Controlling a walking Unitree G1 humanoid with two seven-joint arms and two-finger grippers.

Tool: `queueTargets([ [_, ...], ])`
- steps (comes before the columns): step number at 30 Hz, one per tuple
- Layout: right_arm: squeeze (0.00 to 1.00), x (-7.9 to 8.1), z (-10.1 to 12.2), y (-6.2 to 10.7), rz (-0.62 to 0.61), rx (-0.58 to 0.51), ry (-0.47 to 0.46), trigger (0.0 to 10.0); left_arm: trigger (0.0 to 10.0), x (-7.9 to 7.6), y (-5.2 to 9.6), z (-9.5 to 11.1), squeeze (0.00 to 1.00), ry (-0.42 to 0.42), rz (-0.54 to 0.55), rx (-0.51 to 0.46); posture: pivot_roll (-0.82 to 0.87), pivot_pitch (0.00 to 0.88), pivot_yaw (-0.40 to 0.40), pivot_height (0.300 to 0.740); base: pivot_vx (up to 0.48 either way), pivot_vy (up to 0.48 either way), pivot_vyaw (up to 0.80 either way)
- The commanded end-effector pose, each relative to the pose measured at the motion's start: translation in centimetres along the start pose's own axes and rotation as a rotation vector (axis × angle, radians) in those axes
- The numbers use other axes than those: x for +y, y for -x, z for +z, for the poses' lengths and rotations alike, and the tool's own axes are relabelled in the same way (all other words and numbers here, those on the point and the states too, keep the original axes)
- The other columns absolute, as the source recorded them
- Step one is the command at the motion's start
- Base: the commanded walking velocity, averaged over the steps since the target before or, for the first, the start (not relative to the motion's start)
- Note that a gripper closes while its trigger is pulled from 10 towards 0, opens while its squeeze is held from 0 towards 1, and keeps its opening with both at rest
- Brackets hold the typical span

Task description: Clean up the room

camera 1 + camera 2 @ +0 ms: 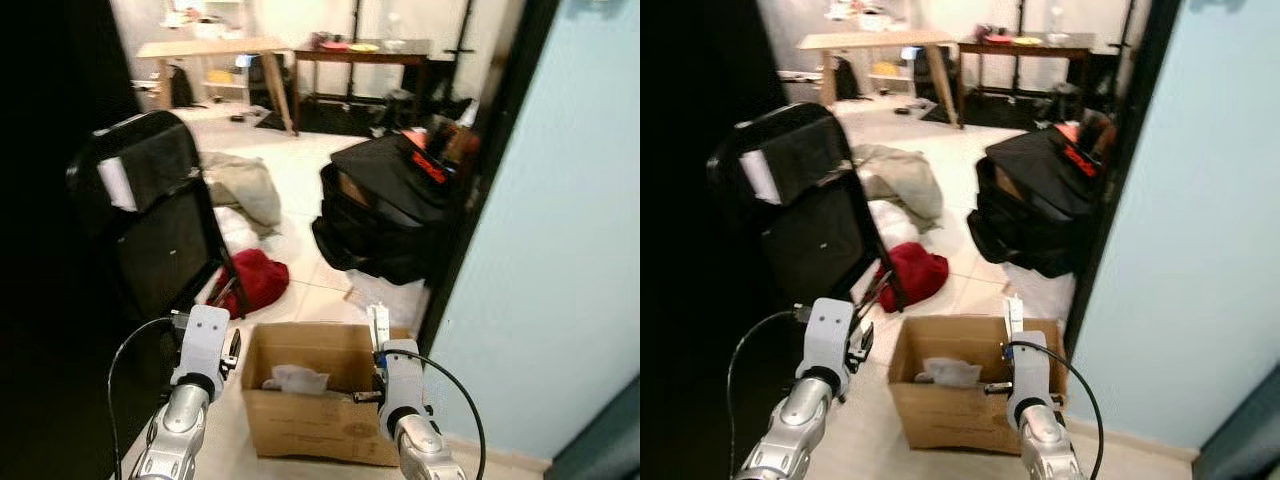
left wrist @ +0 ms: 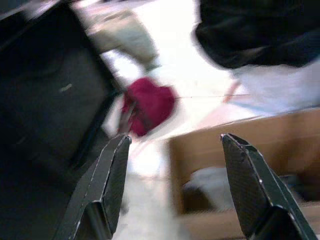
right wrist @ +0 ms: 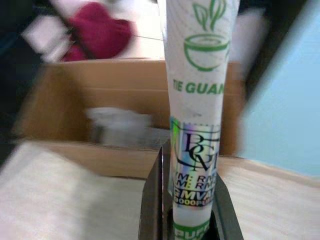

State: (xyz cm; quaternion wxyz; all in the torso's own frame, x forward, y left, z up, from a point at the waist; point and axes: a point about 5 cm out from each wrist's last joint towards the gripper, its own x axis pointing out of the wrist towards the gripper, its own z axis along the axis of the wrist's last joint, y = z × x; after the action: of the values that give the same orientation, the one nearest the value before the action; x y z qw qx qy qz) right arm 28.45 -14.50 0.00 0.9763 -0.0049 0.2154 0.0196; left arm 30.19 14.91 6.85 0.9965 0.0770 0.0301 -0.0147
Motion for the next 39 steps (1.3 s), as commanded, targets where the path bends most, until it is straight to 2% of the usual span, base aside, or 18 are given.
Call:
queueTargets([
  [1,0.0,0.04,0.28,-0.14,-0.006,-0.004,-0.016,10.0,10.0,0.34,0.21,-0.57,0.0,-0.003,0.005,0.022,0.02,0.02,0.024,0.74,0.311,0.0,0.0],
  [26,0.0,-0.05,0.55,-0.27,-0.006,-0.007,-0.007,10.0,10.0,0.38,0.03,-0.58,0.0,0.004,0.013,0.023,0.01,0.022,0.018,0.74,0.308,0.0,0.0],
  [39,0.0,-0.06,0.57,-0.27,-0.008,-0.008,-0.005,10.0,10.0,0.04,-0.01,-0.71,0.0,-0.008,-0.003,0.036,0.01,0.023,0.02,0.74,0.0,0.0,0.0],
])
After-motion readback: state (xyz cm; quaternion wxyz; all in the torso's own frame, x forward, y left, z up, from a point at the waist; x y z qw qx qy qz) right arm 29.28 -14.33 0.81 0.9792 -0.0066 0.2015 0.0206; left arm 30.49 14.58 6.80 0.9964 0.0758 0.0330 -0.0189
